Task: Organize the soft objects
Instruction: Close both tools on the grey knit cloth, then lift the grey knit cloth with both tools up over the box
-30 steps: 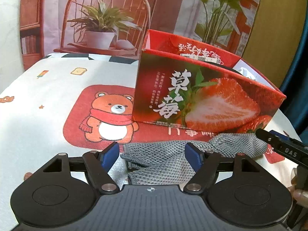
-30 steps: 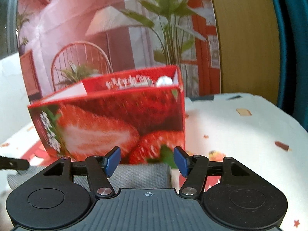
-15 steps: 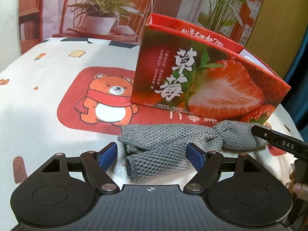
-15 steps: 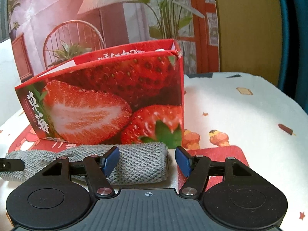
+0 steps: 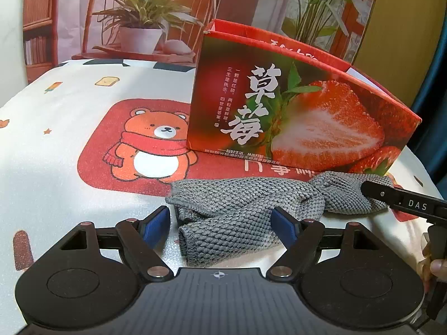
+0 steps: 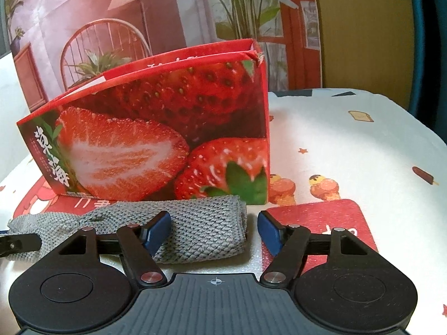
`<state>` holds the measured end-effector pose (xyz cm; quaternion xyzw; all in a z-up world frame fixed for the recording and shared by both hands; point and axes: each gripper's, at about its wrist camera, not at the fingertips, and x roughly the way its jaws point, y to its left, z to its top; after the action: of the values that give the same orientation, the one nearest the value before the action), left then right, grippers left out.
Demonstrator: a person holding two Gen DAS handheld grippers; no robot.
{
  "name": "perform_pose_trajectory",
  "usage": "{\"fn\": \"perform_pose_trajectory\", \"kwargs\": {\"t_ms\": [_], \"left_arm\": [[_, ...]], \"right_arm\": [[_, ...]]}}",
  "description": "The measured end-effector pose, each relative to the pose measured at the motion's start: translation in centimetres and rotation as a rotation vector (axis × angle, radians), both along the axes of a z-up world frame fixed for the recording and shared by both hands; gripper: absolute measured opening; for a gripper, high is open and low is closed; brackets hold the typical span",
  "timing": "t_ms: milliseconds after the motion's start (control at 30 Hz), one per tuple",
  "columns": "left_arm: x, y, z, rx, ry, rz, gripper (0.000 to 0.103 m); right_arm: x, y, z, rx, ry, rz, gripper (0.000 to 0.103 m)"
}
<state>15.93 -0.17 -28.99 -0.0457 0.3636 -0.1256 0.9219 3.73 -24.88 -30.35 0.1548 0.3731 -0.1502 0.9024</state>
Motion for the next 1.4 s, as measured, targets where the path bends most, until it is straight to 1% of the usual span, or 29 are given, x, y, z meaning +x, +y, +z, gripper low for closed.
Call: {"fn": "perform_pose_trajectory", "kwargs": {"t_ms": [100,400,433,467,600,667,700,833,867,933,1033,1200,1300,1400], "left_arm": [[0.0,-0.1,-0.1,0.009,-0.006,0.001,0.081],[0.0,-0.2,0.0,0.014,-0.009,-0.002,0.080],[0.0,-0.1,0.0,0.014,-0.009,-0.002,0.079],[0.0,0.0,0.0,0.011,-0.009,-0.001,0.075],[0.1,0.1,0.1,0.007,-0.011,0.005,0.065],[0.2,0.1,0.1,0.005,-0.012,0.002,0.055],[0.2,0.2,0.1,0.003,-0.012,-0.001,0.053],[0.2,0.1,0.2,-0.022,-0.012,-0.031,0.031],[0.1,-0.1,0.2,-0.020,-0.014,-0.036,0.031],[0.0,-0.3,0.3,-0.002,-0.027,-0.039,0.028],[0.1,0.1,0.4,-0.006,-0.031,-0.027,0.026],[-0.1,0.4,0.9,-0.001,-0.040,-0.012,0.024],[-0.6,0.4,1.9,0.004,-0.071,-0.012,0.024],[-1.1,0.7,3.3,-0.016,-0.104,-0.013,0.023]], "right_arm": [[0.2,0.2,0.0,-0.001,0.005,0.022,0.067],[0.4,0.5,0.0,-0.003,0.007,0.055,0.066],[0.4,0.5,0.0,-0.001,0.006,0.057,0.065],[0.4,0.4,0.0,0.000,0.006,0.060,0.065],[0.3,0.5,0.0,0.003,0.002,0.074,0.059],[0.3,0.6,0.0,0.011,-0.004,0.090,0.053],[0.3,0.6,0.0,0.016,-0.007,0.098,0.049],[0.1,0.5,0.1,0.036,-0.023,0.113,0.038],[0.0,0.4,0.1,0.040,-0.028,0.112,0.036],[-0.3,0.3,0.3,0.042,-0.043,0.105,0.029],[-0.7,-0.1,0.4,0.061,-0.066,0.101,0.024],[-1.3,0.3,1.0,0.062,-0.113,0.128,0.020],[-1.8,0.8,1.8,0.053,-0.137,0.145,0.019],[-2.4,1.2,3.1,0.054,-0.173,0.166,0.019]]}}
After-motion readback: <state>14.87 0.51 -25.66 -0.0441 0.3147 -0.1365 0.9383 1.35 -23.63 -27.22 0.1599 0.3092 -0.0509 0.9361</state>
